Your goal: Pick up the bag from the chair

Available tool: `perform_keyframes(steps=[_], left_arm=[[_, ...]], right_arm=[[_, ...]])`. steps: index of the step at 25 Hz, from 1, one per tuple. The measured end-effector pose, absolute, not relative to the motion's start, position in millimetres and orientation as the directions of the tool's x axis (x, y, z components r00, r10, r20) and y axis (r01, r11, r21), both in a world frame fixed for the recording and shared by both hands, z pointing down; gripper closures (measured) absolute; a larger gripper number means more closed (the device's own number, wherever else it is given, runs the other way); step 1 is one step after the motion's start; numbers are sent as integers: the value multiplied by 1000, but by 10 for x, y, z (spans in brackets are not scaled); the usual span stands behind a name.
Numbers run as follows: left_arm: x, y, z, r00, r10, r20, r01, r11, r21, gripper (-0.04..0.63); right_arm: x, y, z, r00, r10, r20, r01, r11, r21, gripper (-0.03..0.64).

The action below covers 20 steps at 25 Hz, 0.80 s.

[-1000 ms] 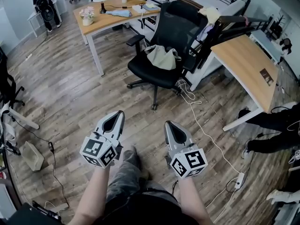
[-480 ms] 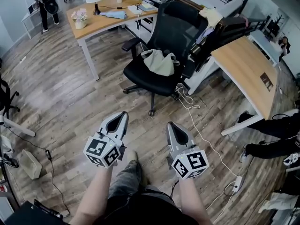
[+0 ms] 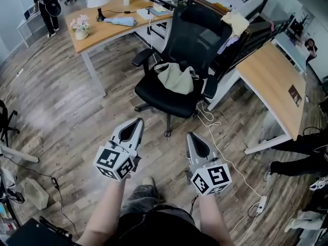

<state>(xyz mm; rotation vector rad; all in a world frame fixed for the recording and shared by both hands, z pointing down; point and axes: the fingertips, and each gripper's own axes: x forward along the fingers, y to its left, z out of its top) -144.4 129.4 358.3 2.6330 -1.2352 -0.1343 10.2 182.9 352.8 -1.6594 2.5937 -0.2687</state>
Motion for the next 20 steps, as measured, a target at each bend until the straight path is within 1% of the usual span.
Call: perform_keyframes(steps=[11,16,20], left_arm=[[-1534,810,3674,667,-745,15,-726,-644,241,598],[-1681,691,3696,647,-762,11,-738,-624,256,598],[-1817,584,3726,622,-783,16,-758,-596,264,598]], right_arm=[[-45,1380,3579,-396,-915,78,-910,380,-165,609],[-102,1225,3580,-397,-914,87,-911,380,-161,609],[-209,1059,3569,-424,-901,88,-900,409,-153,609]])
